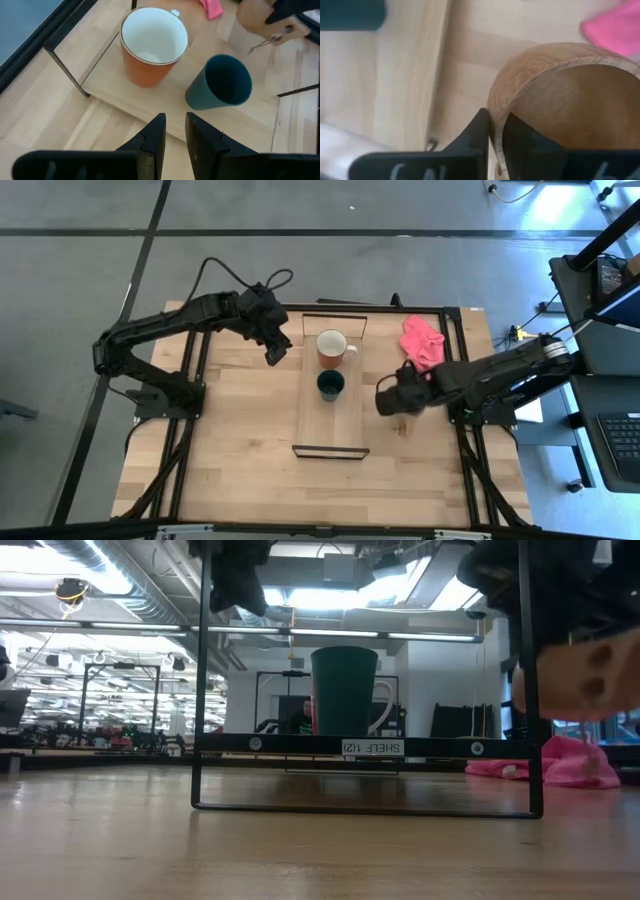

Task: Stack small to large cups/mugs on shelf
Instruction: Put the brown wooden mug on the shelf

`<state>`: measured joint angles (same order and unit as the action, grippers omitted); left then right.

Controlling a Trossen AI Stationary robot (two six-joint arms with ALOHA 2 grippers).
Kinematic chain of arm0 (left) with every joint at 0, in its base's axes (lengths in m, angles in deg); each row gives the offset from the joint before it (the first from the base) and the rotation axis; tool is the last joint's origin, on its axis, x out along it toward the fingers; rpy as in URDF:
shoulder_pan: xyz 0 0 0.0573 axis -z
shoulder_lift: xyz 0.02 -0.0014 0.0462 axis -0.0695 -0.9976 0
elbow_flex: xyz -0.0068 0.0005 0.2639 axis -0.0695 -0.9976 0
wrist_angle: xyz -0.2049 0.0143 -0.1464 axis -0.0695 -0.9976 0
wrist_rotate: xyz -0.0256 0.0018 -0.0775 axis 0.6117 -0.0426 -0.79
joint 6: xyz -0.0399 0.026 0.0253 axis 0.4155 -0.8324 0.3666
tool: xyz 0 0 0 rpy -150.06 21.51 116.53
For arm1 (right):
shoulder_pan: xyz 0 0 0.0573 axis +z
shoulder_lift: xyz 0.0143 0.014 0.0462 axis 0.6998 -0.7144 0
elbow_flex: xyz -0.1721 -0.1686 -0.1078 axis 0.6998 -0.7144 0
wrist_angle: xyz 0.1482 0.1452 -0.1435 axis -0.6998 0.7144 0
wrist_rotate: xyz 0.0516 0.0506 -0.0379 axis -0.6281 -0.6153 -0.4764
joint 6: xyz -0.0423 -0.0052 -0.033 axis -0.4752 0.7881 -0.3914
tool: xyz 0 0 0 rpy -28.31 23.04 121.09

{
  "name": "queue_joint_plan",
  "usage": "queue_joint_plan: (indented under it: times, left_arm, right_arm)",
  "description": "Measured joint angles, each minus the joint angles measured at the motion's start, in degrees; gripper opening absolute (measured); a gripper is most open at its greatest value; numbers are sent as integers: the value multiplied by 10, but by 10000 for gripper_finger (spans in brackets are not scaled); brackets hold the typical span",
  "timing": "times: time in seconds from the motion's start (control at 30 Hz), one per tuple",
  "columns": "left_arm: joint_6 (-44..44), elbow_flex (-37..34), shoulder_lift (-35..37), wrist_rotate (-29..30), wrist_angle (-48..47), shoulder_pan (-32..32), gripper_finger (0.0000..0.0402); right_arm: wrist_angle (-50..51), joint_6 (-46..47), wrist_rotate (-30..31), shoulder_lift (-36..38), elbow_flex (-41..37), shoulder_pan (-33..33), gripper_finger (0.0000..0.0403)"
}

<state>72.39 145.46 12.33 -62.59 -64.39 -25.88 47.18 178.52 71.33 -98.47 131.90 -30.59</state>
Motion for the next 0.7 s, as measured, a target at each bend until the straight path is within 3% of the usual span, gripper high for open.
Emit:
queue_joint_plan:
  times: [0.37, 0.7]
  left_arm:
    - [40, -35, 0, 25, -1, 21, 69]
    - [60, -50, 0, 46, -1, 50, 69]
  right_arm:
    - [-54, -181, -84, 37, 0, -115, 36]
    - [-115, -334, -199, 0, 0, -136, 33]
